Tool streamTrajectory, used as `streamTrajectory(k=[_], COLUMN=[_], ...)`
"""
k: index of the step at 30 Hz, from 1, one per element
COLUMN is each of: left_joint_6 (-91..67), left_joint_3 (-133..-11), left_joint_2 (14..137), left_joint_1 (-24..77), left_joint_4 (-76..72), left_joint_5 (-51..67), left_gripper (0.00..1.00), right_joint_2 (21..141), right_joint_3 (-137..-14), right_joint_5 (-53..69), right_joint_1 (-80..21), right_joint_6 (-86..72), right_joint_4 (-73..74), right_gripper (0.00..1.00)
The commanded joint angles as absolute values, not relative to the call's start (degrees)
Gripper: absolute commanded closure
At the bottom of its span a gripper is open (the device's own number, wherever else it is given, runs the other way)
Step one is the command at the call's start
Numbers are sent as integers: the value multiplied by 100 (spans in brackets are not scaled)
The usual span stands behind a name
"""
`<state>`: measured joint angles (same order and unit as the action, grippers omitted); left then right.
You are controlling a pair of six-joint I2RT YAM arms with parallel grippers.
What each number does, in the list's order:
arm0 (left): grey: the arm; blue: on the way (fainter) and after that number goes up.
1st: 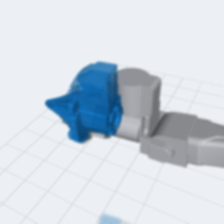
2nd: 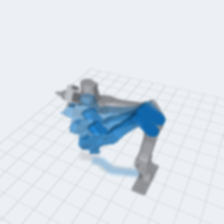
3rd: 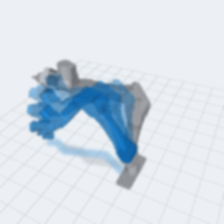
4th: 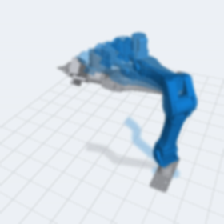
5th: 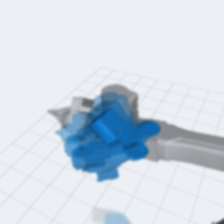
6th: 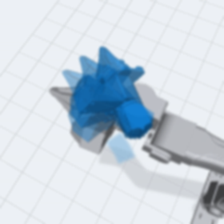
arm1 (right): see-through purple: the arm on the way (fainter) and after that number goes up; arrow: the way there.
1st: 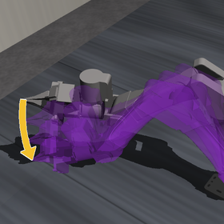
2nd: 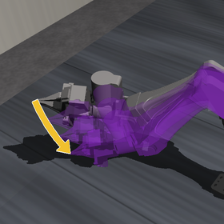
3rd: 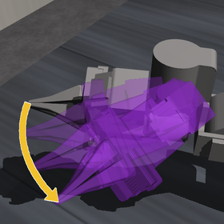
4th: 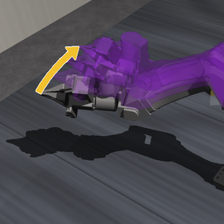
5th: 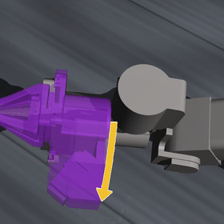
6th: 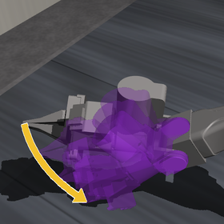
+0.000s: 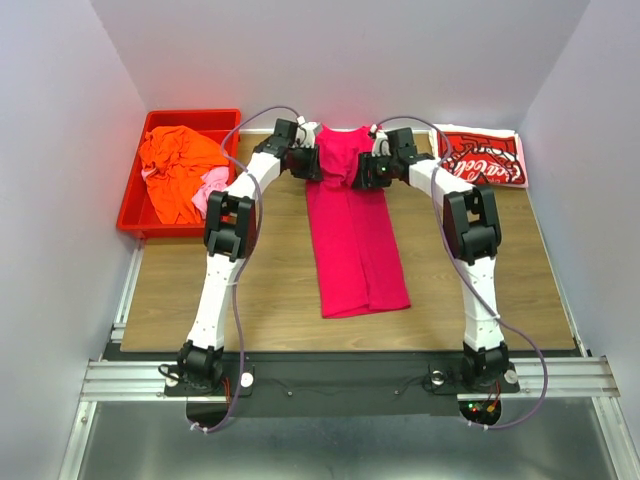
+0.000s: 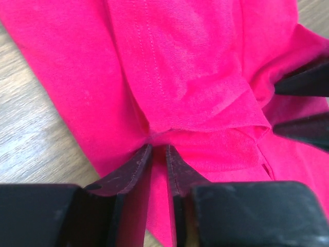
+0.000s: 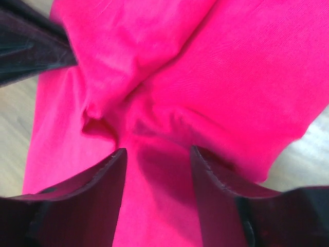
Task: Fold and stack the t-shirts
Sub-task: Fold the tshirt
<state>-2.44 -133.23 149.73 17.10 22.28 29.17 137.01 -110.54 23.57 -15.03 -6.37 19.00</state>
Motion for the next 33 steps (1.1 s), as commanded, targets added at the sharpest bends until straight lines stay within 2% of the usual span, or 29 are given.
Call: streamTrajectory(k=[1, 6, 10, 11, 15, 17, 22, 29, 33], left_joint_6=[-220, -141, 139, 358, 957, 1124, 1476, 2082, 2460], left_joint_3=[-12992, -12745, -12139, -11790, -10506, -9691, -8817, -7658, -6901], left_joint_2=[14513, 13739, 12834, 12284, 11428, 10777, 9723, 8825, 8228], left_joint_1=[1626, 1591, 1547, 1529, 1503, 1468, 1275, 1266, 1266], left_joint_4=[2110, 2092, 2074, 2135, 2031, 1750, 1539, 1424, 1283], left_joint_5=[3005, 3216, 3278, 3322, 3226, 3120, 3076, 2936, 3014], left_gripper=[66, 63, 59, 55, 55, 55, 55, 60, 60], right_joint_2=[13176, 12280, 11524, 11314, 11004, 10899, 10811, 10714, 10679], right_joint_3=[-10811, -10214, -9283, -8898, -8026, -7535, -6883, -6241, -6196], right_joint_5=[2486, 2794, 2935, 2936, 3041, 3190, 3182, 3524, 3884], right_joint_1=[-1468, -1459, -1468, -1468, -1459, -1477, -1512, -1634, -1740], right_joint_6=[-510, -492, -405, -352, -246, -211, -62, 149, 53], right_joint_4=[2127, 2127, 2171, 2214, 2276, 2285, 2259, 2259, 2267], right_gripper=[39, 39, 44, 49, 57, 58, 64, 65, 61])
